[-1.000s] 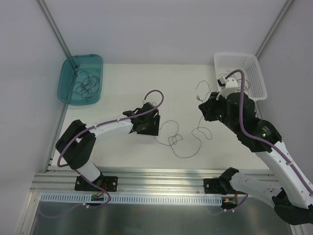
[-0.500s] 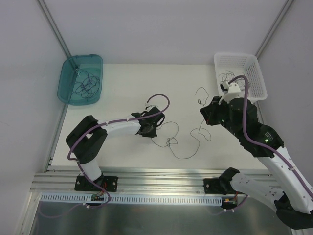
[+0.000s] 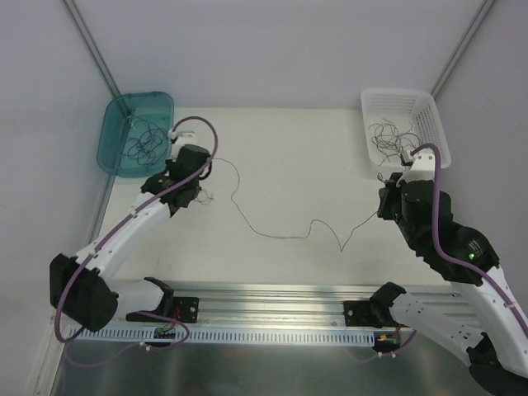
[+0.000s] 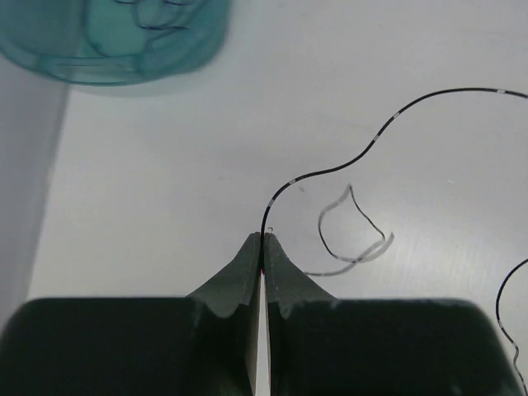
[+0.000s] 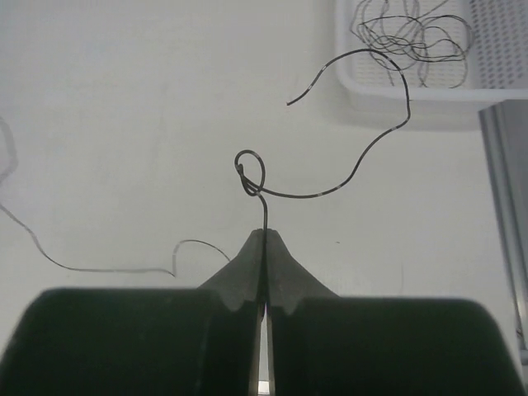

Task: Untangle the cables
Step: Untie the cable.

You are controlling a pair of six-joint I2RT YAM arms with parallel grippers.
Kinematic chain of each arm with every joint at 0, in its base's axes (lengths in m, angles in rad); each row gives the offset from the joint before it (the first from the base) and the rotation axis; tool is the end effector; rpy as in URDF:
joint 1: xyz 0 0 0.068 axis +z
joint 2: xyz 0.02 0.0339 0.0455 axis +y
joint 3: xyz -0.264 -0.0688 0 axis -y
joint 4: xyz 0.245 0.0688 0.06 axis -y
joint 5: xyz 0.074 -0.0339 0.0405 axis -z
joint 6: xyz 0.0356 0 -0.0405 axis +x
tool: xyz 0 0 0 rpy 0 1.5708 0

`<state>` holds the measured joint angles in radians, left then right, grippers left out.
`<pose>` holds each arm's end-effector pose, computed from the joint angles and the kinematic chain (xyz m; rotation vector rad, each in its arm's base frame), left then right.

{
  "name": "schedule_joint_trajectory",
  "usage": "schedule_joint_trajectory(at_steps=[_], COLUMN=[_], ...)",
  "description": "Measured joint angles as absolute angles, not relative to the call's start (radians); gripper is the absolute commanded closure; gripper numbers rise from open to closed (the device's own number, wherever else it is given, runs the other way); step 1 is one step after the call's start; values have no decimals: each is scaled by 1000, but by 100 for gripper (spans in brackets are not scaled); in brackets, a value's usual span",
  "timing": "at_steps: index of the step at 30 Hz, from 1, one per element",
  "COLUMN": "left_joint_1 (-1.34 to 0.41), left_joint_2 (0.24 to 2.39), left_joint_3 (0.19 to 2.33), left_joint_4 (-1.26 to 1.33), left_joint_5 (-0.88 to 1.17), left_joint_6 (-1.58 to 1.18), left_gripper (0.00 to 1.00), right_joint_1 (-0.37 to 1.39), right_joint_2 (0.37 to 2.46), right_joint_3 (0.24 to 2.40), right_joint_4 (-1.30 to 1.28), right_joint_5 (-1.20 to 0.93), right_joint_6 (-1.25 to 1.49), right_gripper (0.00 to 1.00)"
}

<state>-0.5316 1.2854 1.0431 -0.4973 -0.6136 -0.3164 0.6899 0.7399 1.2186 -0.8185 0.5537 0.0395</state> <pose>0.2466 -0.1213 0.2968 -0.0677 2.1623 0.2297 0.0992 0.0576 0.4228 -0.2352 1.8434 -0.0241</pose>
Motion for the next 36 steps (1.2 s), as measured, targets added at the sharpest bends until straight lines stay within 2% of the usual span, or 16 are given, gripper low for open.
schedule_joint_trajectory(at_steps=[7,15,17,20,21,24,28,31,36], left_joint_1=[-295,-241,-241,-241,-241,-241,-243,-258,-386], left_joint_2=[1071,1047,1047,1042,1034,980,868,793,697], left_joint_3=[1052,994,952,891,873,833,818,807,758], left_joint_4=[-516,-517,-522,-534,-538,-546,-538,-495,-397], left_joint_5=[-694,-683,-643,-521,-467,-286,-17,163,326], left_joint_6=[-134,-68,-86,-127,-147,-208,-275,-321,-399], left_gripper=[100,96,90,69,57,44,20,14,14], right_joint_1=[668,638,636,635,635,634,635,648,711], right_joint_2=[748,762,755,746,748,790,867,920,1005], right_joint_3=[1219,1188,1152,1085,1069,1045,1011,989,987], right_joint_4=[-866,-850,-818,-764,-747,-710,-614,-555,-473], right_joint_5=[661,638,567,418,364,177,-93,-260,-383], right_joint_6=[29,10,-16,-64,-75,-105,-133,-140,-133], right_gripper=[99,99,99,99,99,99,99,99,99])
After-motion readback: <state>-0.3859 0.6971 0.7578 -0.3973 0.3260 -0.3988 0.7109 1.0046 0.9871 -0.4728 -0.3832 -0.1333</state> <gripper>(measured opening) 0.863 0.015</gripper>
